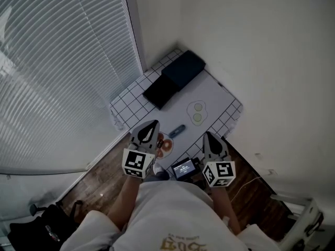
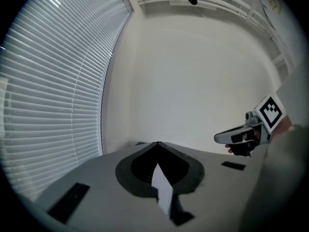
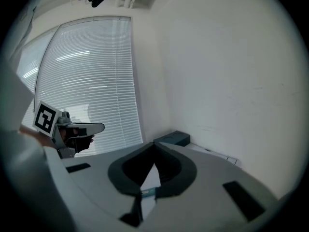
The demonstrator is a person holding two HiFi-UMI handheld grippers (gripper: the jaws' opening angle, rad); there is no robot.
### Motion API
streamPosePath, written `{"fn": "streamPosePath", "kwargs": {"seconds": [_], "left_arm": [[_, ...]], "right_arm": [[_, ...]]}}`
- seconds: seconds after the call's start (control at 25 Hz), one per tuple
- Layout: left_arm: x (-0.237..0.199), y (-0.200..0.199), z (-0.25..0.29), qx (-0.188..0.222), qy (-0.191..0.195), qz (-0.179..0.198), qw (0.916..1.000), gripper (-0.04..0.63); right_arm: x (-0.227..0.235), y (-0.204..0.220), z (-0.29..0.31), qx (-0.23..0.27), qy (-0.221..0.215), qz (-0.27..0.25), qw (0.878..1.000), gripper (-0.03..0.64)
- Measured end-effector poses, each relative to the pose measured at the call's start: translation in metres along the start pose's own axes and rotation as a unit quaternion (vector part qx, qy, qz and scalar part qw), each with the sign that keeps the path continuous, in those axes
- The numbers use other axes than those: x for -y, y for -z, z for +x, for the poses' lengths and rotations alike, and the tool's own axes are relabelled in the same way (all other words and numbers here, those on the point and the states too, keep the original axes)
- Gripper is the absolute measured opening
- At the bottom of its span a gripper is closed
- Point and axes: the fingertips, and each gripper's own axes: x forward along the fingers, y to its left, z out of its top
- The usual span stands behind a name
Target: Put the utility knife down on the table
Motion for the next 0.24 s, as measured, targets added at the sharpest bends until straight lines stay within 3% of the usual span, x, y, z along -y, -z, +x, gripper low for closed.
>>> {"fn": "streamPosePath", "kwargs": {"seconds": [0.24], "left_arm": [[0.0023, -0.0031, 0.0045, 0.004, 0.005, 0.006, 1.0, 0.008]], "right_arm": [[0.0018, 0.0015, 0.0013, 0.0, 0.004, 0.001, 1.0, 0.008]]}}
